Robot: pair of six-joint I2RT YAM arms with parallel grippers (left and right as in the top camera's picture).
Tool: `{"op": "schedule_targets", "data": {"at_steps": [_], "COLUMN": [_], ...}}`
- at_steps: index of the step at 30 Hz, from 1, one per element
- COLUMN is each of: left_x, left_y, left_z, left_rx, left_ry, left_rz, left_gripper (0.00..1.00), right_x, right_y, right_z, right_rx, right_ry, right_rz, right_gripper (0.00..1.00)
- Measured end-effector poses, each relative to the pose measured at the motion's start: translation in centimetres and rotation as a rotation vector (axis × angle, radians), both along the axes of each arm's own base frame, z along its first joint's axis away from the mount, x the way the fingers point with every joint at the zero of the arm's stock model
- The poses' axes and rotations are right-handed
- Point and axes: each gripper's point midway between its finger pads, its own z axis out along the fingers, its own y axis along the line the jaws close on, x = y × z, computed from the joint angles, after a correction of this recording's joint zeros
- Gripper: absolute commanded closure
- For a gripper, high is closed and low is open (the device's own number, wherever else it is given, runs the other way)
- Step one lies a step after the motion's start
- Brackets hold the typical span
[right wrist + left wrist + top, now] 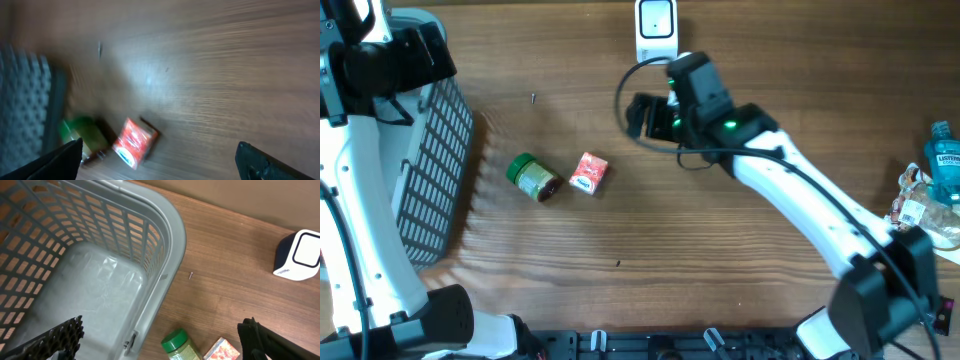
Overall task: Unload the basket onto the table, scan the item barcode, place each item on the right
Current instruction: 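Move the right gripper over the red Kleenex tissue pack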
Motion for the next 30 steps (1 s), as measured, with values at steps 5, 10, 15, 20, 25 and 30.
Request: {"op": "schedule_targets", "data": {"at_steps": [5,10,15,20,25,30], "left_x": [0.0,0.0,0.0,0.0,0.0,0.0], "left_y": [0.0,0.0,0.0,0.0,0.0,0.0], "left_z": [0.0,0.0,0.0,0.0,0.0,0.0], "left_rx": [0.0,0.0,0.0,0.0,0.0,0.0], "left_ry": [0.0,0.0,0.0,0.0,0.0,0.0], "left_rz": [0.0,0.0,0.0,0.0,0.0,0.0], "left_gripper": [0.0,0.0,0.0,0.0,0.0,0.0], "right_x": [0.4,-0.1,-3.8,-5.9,-5.5,-6.0], "right_y": [1.6,3.6,8.3,11.5,11.3,12.1], "right_z": [-3.7,-4.1,-6.4,-7.8,-10.5,-11.8], "right_rx": [-0.161,-0.193,-0.219,-0.279,-0.321,-0.329], "right_ry": [-0.12,-0.232,-0.275,-0.341,-0.317,-0.32], "right_rz": [0.326,0.559,0.779,0.879,0.888,0.917], "right_gripper": [0.0,0.0,0.0,0.0,0.0,0.0]}}
